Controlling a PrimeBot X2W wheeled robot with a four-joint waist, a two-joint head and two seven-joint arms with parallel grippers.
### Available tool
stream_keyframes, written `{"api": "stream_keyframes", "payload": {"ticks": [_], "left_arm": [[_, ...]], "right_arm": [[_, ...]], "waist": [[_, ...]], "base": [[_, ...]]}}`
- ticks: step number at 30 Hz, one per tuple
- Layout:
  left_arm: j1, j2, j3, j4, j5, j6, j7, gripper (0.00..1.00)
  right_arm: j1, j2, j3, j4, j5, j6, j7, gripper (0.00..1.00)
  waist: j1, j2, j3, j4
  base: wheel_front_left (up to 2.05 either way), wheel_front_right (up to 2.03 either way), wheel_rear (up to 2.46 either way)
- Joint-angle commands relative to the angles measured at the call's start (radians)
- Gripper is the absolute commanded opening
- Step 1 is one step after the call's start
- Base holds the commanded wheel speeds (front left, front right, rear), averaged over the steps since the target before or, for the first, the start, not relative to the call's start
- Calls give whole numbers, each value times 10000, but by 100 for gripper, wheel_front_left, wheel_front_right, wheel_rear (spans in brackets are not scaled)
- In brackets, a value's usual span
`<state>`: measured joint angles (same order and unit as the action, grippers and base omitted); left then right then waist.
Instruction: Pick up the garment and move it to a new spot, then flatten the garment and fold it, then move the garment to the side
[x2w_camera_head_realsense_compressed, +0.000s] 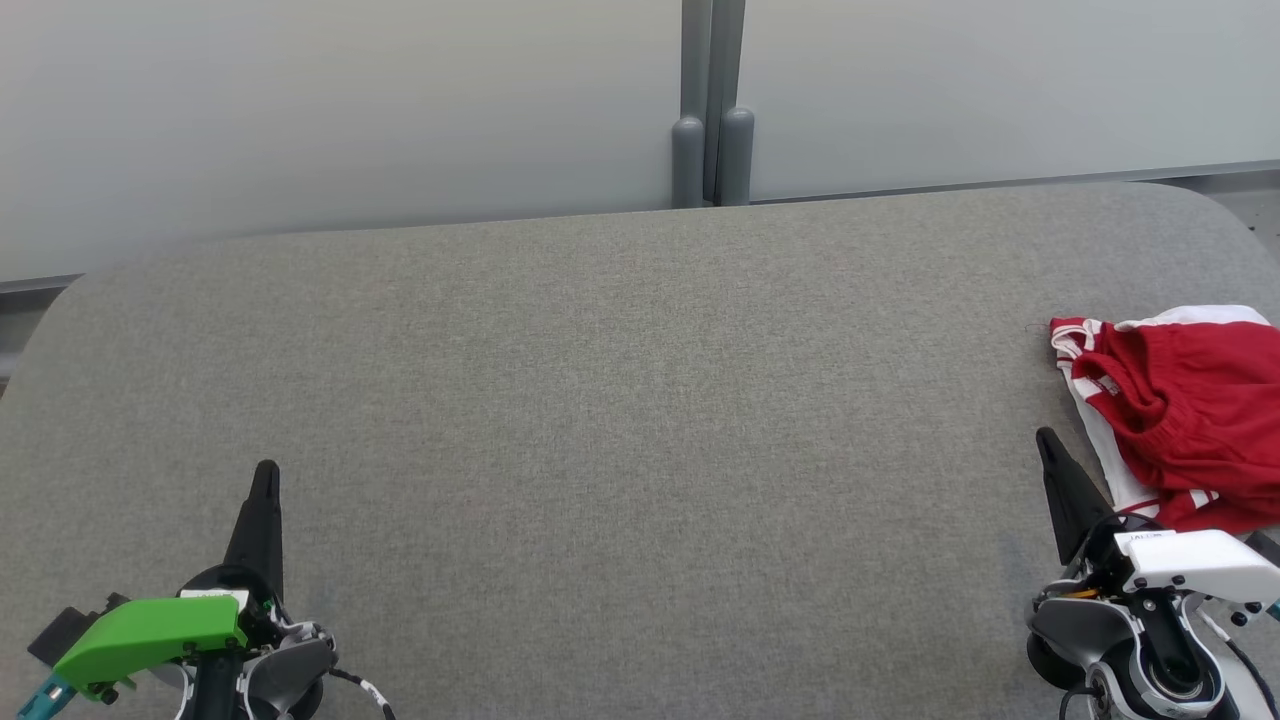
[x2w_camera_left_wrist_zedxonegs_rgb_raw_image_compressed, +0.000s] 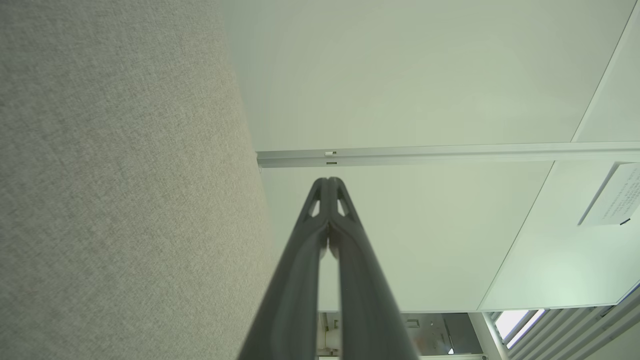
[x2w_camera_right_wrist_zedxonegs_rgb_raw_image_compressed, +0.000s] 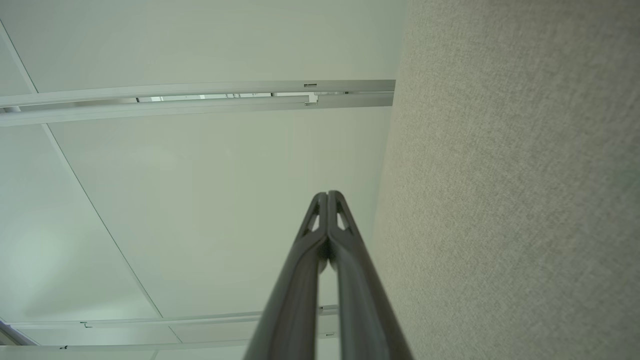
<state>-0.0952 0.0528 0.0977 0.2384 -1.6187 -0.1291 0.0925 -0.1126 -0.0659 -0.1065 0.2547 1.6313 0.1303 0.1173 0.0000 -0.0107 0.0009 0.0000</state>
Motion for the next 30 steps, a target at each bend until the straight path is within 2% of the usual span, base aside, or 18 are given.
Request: {"api": "stream_keyframes", "payload": {"ticks": [1,30], "left_arm": [[-155,1,47,6,7,-61,19,0],[-156,-9,57,4,22,-61,33,0]], "right_arm": [[-109,11,-24,22,-71,7,22,0],[-114,33,-65,23,-98,7,67,0]], "waist": [[0,107,0,0],[0,107,0,0]], "base": [[0,0,0],[0,0,0]]}}
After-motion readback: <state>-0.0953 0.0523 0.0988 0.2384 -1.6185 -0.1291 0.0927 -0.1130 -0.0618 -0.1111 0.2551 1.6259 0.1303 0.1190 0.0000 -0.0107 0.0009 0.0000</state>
